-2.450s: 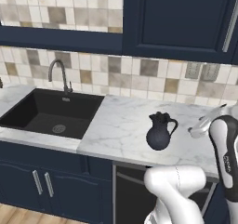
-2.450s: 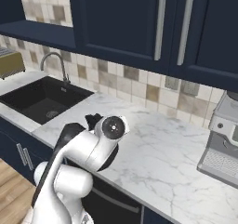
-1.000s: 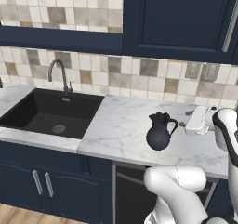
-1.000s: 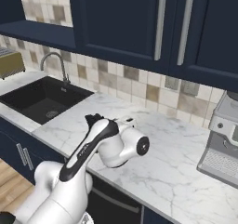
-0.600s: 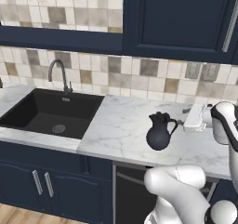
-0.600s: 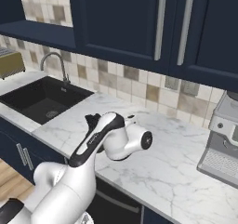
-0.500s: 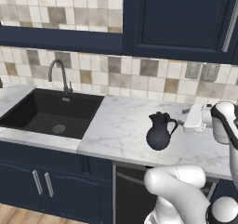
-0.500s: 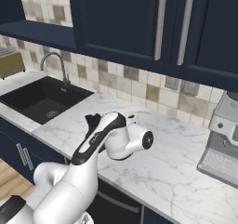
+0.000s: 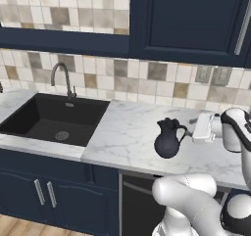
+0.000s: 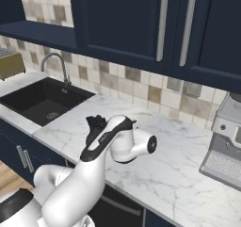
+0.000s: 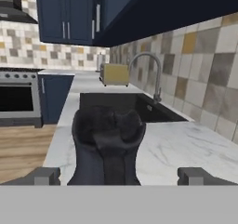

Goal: Move the bread and juice from the top shelf to the second highest shelf to make space. Then, place the pitcher from the counter on the cleared top shelf.

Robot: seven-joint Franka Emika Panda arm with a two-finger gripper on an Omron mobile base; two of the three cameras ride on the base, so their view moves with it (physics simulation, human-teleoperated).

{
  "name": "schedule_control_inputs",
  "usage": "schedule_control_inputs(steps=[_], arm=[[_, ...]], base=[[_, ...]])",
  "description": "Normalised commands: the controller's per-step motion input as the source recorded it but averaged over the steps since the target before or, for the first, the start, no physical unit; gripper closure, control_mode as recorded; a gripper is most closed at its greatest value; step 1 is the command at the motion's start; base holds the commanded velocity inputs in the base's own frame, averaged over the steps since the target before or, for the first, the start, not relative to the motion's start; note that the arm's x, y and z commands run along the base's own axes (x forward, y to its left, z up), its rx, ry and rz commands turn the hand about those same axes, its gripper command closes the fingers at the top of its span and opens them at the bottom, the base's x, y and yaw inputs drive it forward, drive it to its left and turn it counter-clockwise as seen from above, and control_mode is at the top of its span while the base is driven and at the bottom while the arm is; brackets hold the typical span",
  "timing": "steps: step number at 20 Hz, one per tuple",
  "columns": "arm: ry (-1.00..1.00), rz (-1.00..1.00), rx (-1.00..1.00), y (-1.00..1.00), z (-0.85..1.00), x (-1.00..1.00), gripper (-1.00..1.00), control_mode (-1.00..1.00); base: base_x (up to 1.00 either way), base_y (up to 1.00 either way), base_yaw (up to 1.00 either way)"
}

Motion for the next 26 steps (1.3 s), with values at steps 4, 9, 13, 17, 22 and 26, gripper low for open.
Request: schedule_control_inputs(steps=[4,9,13,17,22,26], arm=[[0.00,0.01,0.00,0.14,-0.24,0.08,-1.00,-1.00],[0.00,0.00,0.00,0.14,-0.17,0.09,-1.00,-1.00],[0.00,0.00,0.00,0.15,-0.09,0.12,-1.00,-1.00],[0.00,0.00,0.00,0.23,-0.09,0.09,1.00,-1.00],[0.00,0.00,0.00,0.22,-0.06,0.03,1.00,-1.00],[0.00,0.00,0.00,0.01,0.00,0.00,1.00,-1.00]], base=[[0.00,0.00,0.00],[0.00,0.00,0.00],[0.00,0.00,0.00],[0.00,0.00,0.00],[0.00,0.00,0.00],[0.00,0.00,0.00]])
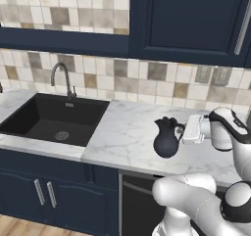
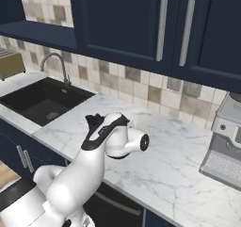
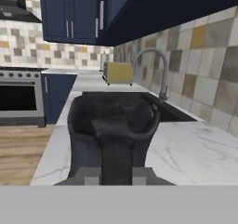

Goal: Move the bread and juice from the top shelf to the second highest shelf to make space. Then, place the pitcher from the counter on the cleared top shelf.

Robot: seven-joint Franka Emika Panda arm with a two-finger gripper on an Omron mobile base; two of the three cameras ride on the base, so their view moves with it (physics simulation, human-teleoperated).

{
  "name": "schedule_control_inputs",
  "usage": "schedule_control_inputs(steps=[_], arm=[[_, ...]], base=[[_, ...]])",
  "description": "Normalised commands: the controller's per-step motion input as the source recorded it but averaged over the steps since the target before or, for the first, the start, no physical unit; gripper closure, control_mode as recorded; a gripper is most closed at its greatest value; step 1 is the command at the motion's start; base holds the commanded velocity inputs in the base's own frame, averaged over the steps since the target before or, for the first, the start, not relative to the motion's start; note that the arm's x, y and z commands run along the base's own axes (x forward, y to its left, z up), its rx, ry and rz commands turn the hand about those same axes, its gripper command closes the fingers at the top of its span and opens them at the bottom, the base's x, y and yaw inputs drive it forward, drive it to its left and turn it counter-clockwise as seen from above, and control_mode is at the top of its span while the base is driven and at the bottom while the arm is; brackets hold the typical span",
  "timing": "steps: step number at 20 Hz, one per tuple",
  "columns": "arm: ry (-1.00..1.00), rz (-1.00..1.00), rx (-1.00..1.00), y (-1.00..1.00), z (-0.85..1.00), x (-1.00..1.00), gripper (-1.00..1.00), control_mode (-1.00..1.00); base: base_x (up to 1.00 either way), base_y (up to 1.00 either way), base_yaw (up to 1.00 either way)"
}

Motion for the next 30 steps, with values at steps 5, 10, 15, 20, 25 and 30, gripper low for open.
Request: schedule_control_inputs(steps=[5,10,15,20,25,30], arm=[[-0.01,0.00,0.00,0.00,0.00,-0.18,1.00,-1.00],[-0.11,-0.02,-0.02,0.20,0.16,-0.58,1.00,-1.00],[-0.20,-0.13,-0.13,0.65,0.37,-0.60,1.00,-1.00],[-0.07,-0.30,-0.14,0.80,0.40,-0.52,1.00,-1.00],[0.04,-0.46,-0.05,0.58,0.61,-0.50,1.00,-1.00],[0.07,-0.49,0.00,0.42,0.53,-0.35,1.00,-1.00]], base=[[0.00,0.00,0.00],[0.00,0.00,0.00],[0.00,0.00,0.00],[0.00,0.00,0.00],[0.00,0.00,0.00],[0.00,0.00,0.00]])
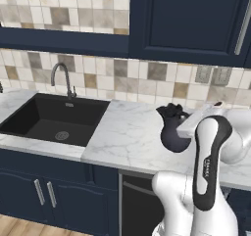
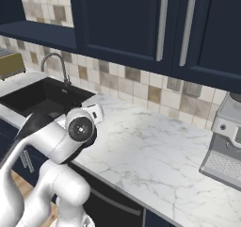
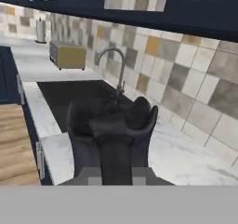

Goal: Move the bread and juice from the top shelf to the second highest shelf to make space. Then, place the pitcher from the counter on the cleared top shelf.

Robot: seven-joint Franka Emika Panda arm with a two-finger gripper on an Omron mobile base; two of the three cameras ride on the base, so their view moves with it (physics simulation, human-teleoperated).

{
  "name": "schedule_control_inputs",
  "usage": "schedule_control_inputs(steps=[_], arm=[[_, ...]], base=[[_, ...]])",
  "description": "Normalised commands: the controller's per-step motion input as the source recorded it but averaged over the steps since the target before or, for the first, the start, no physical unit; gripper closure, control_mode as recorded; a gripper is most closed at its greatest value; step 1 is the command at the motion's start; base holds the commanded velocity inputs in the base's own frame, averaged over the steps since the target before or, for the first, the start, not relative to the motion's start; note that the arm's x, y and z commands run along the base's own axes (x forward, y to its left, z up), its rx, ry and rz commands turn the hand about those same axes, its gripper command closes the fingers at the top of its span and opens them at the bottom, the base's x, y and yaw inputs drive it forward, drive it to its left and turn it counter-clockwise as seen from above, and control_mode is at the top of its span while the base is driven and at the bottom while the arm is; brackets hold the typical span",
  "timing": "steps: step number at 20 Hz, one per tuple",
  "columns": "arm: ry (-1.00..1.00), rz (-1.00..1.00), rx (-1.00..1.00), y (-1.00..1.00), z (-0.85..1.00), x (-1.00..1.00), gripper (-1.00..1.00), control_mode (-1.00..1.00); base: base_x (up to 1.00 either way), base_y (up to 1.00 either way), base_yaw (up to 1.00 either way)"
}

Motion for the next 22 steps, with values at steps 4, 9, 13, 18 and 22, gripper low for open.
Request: schedule_control_inputs(steps=[4,9,13,18,22], arm=[[0.00,-0.45,0.00,0.33,0.23,-0.28,1.00,-1.00],[0.00,-0.39,0.02,0.33,-0.01,-0.22,1.00,-1.00],[-0.06,-0.29,0.10,0.27,-0.12,-0.12,1.00,-1.00],[-0.08,-0.17,0.12,0.13,-0.13,-0.07,1.00,-1.00],[-0.21,-0.04,0.13,0.00,-0.44,-0.30,1.00,-1.00]], base=[[0.00,0.00,0.00],[0.00,0.00,0.00],[0.00,0.00,0.00],[0.00,0.00,0.00],[0.00,0.00,0.00]])
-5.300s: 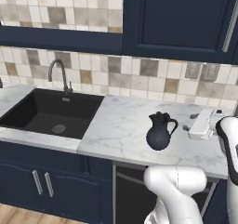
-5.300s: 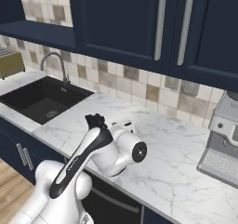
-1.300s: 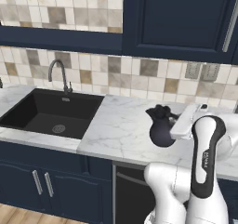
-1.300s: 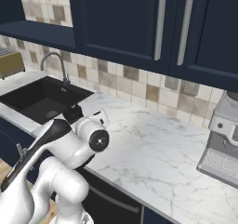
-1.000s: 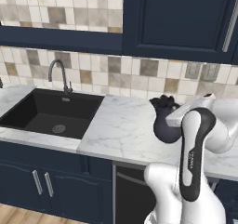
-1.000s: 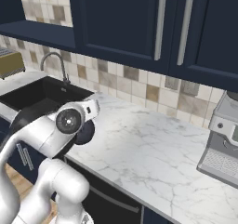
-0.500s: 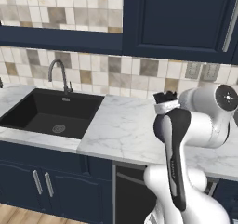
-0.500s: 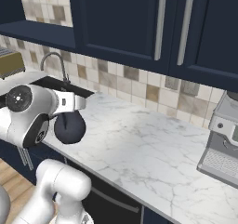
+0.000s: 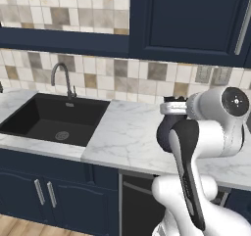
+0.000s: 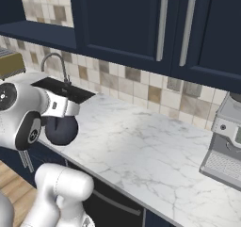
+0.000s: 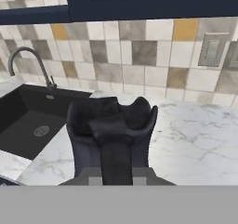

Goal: Move the bread and juice from the top shelf to the second highest shelf to make space. Then, place the pitcher from the counter on the cleared top shelf.

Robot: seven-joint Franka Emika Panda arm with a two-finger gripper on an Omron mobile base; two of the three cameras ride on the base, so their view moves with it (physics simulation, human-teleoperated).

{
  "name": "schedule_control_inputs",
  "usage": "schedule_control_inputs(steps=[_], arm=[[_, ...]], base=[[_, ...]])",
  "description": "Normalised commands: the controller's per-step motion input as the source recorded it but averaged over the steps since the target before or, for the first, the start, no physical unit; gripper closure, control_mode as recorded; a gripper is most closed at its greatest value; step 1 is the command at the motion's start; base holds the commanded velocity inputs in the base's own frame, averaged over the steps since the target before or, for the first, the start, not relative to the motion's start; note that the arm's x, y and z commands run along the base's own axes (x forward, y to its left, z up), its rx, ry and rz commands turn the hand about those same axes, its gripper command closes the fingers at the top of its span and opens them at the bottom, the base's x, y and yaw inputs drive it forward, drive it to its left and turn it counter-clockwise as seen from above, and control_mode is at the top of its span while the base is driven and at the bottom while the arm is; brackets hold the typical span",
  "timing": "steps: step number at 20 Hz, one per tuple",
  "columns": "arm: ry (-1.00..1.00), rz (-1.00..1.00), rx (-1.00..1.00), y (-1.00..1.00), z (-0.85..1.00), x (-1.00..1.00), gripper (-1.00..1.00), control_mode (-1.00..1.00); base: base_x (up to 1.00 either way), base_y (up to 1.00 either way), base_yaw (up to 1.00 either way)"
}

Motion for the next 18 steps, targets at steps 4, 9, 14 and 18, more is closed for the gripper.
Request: schedule_control_inputs(steps=[4,9,14,18], arm=[[-0.18,0.00,0.04,0.00,-0.22,-0.28,1.00,-1.00],[-0.16,0.02,-0.01,0.00,-0.21,-0.19,1.00,-1.00],[-0.15,0.04,-0.01,0.00,-0.40,0.00,1.00,-1.00],[-0.02,0.02,0.00,0.00,-0.23,0.00,1.00,-1.00]], base=[[0.00,0.00,0.00],[0.00,0.00,0.00],[0.00,0.00,0.00],[0.00,0.00,0.00]])
